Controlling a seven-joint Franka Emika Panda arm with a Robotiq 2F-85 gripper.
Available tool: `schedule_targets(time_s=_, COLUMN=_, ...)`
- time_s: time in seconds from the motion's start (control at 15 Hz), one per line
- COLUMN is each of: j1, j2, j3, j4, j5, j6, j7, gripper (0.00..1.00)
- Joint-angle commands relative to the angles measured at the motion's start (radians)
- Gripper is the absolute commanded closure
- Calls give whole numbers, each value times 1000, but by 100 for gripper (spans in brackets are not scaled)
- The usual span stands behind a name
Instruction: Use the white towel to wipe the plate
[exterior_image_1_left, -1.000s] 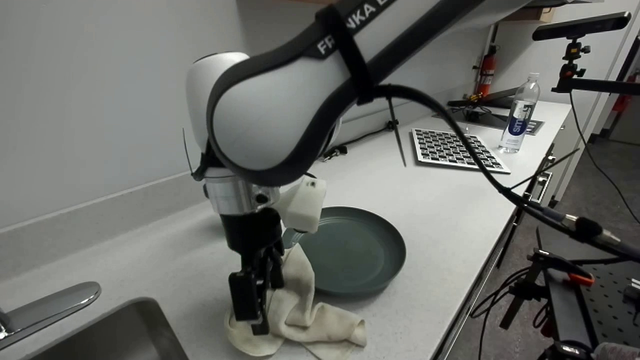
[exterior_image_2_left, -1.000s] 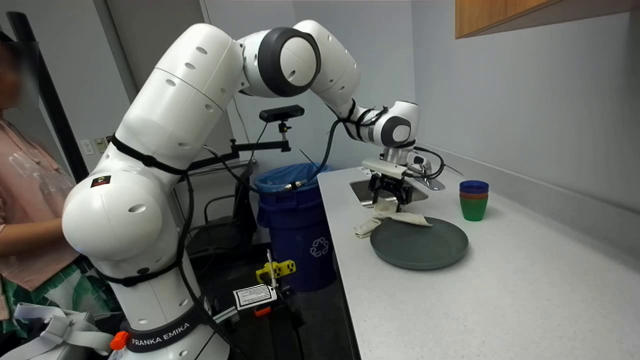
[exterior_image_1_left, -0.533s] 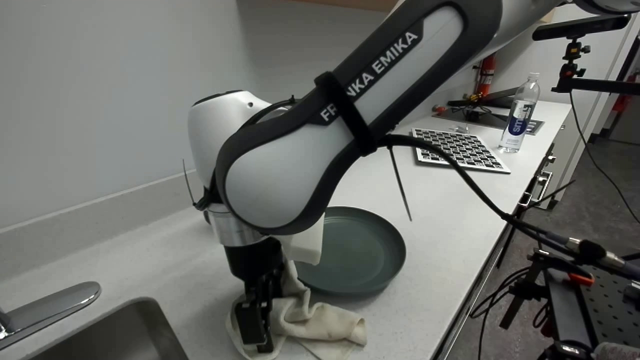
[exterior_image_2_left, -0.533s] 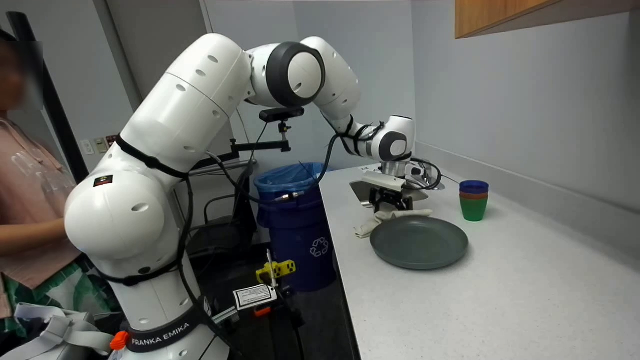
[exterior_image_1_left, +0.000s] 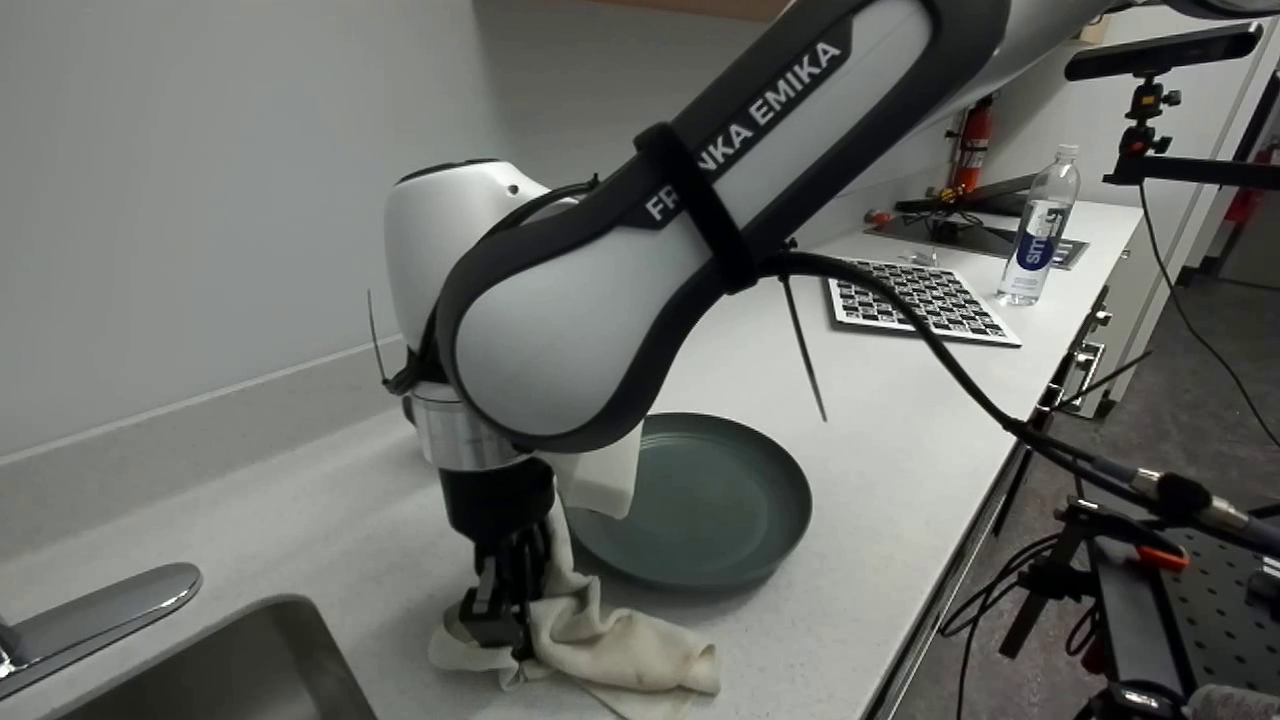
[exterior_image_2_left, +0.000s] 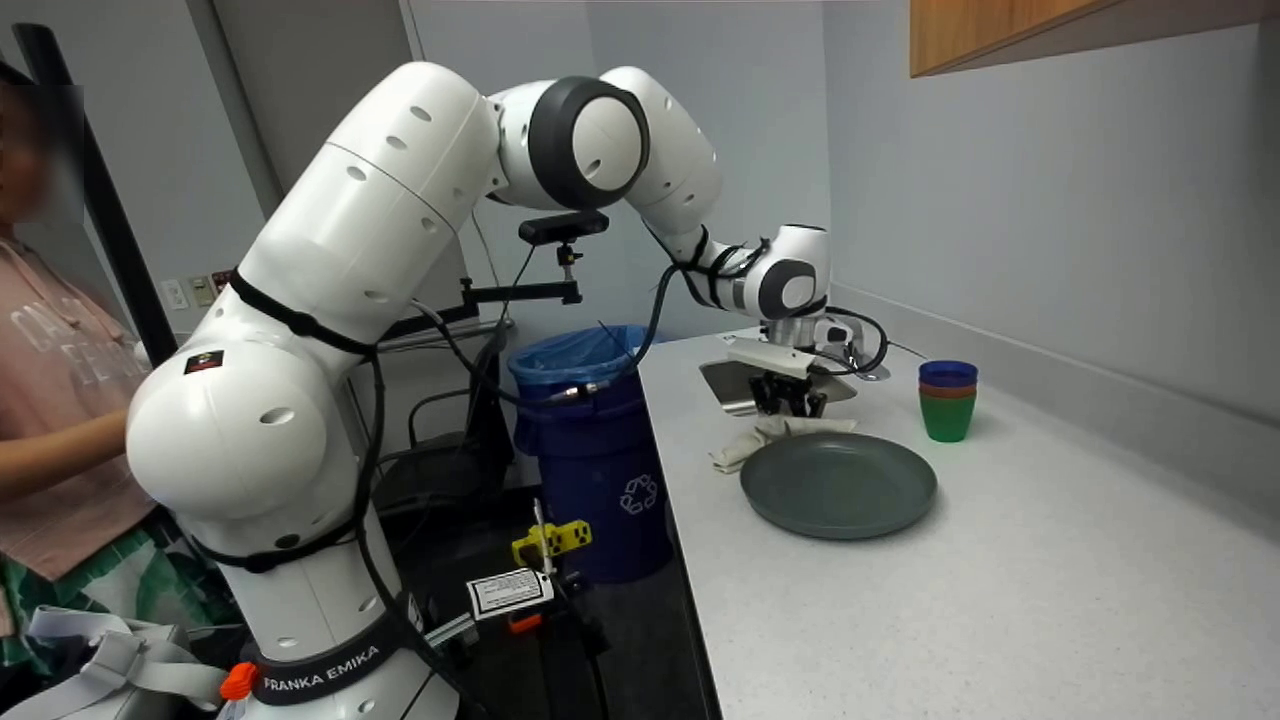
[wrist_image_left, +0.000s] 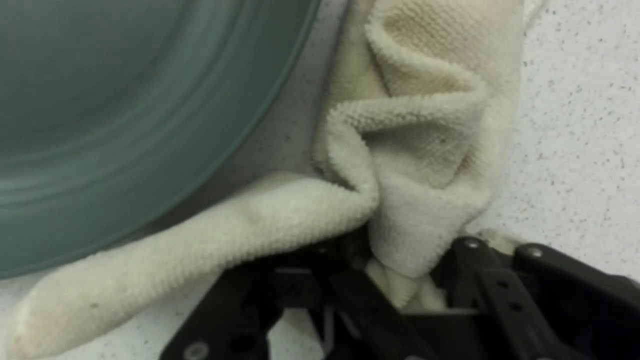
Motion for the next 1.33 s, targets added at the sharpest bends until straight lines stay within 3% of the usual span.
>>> schedule_targets(time_s=0.0, j1=-36, j2=-75, j3=32, j4=-108, j5=29, j6=95, j7=0, gripper=99)
schedule_targets(time_s=0.4, j1=-114, j2=-270, j3=91, j4=-377, j5=123, j6=278, j7=-33, gripper=97)
schedule_targets(time_s=0.8, j1=-156, j2=-496, j3=97, j4=-675, j5=209, j6=532, j7=10, gripper=97)
schedule_targets(time_s=1.07, j1=-89, j2=-612, j3=-17, j4=-823, j5=109, j6=645, j7=179, gripper=97)
schedule_targets(time_s=1.27, j1=-7, j2=-664, j3=-153, j4=-904, j5=-33, j6=741, j7=400, gripper=97)
